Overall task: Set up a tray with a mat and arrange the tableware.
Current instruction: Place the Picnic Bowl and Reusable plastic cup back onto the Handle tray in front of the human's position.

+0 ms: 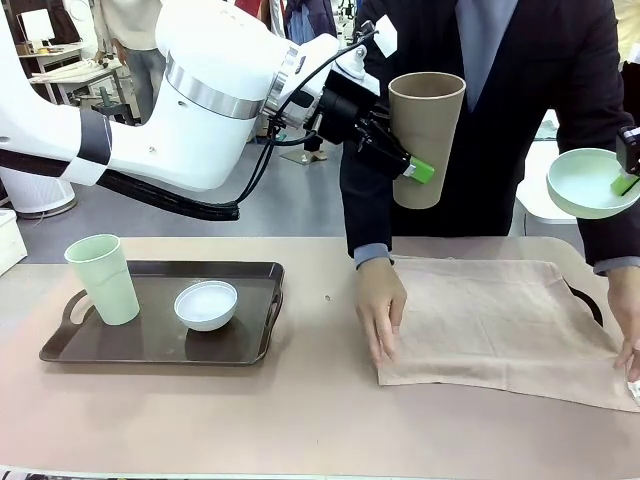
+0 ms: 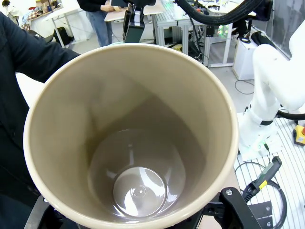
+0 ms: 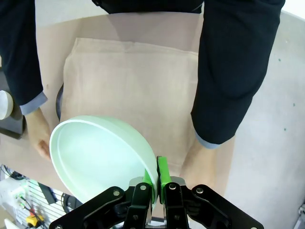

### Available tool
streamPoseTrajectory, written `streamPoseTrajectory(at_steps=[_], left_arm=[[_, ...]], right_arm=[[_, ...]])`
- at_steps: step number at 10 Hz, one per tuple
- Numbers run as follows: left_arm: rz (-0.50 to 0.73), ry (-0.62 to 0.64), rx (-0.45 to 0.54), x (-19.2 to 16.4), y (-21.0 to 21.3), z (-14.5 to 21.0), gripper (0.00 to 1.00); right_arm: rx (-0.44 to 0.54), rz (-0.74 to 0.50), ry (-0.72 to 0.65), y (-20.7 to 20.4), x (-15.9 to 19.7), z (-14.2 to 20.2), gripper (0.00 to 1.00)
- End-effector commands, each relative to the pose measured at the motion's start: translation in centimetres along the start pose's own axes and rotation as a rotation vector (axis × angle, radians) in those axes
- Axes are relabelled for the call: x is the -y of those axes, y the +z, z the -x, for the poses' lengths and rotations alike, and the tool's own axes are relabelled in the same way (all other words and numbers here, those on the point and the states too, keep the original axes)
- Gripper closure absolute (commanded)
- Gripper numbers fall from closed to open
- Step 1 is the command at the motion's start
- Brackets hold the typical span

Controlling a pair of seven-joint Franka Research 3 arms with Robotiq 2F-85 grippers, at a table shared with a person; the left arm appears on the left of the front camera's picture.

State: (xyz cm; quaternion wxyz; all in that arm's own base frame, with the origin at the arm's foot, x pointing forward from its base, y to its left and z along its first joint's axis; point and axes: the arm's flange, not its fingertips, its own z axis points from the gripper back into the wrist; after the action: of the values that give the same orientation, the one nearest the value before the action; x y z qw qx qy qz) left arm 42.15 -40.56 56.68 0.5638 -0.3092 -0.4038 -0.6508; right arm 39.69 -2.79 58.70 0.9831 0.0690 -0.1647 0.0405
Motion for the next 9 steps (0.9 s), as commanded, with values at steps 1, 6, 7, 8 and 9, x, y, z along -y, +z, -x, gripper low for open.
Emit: streamPoseTrajectory(at_steps=[1,6,7,8,9], left_arm=[[0.006,-0.017,0.026,-0.09,0.14,-0.11,0.26],[0.006,-0.017,0.026,-0.09,0.14,-0.11,0.26],[0.006,-0.017,0.026,-0.09,0.14,-0.11,0.26],[0.006,-0.017,0.026,-0.09,0.14,-0.11,0.26],[0.006,-0.017,0.026,-0.09,0.14,-0.11,0.26]], right_arm=[[0.011,0.008,0.001,-0.31,-0.17,-0.06,1.0],[0.011,0.008,0.001,-0.31,-0.17,-0.06,1.0],[0.011,0.008,0.001,-0.31,-0.17,-0.06,1.0],[0.011,0.008,0.001,-0.31,-0.17,-0.06,1.0],[0.011,0.008,0.001,-0.31,-0.17,-0.06,1.0]])
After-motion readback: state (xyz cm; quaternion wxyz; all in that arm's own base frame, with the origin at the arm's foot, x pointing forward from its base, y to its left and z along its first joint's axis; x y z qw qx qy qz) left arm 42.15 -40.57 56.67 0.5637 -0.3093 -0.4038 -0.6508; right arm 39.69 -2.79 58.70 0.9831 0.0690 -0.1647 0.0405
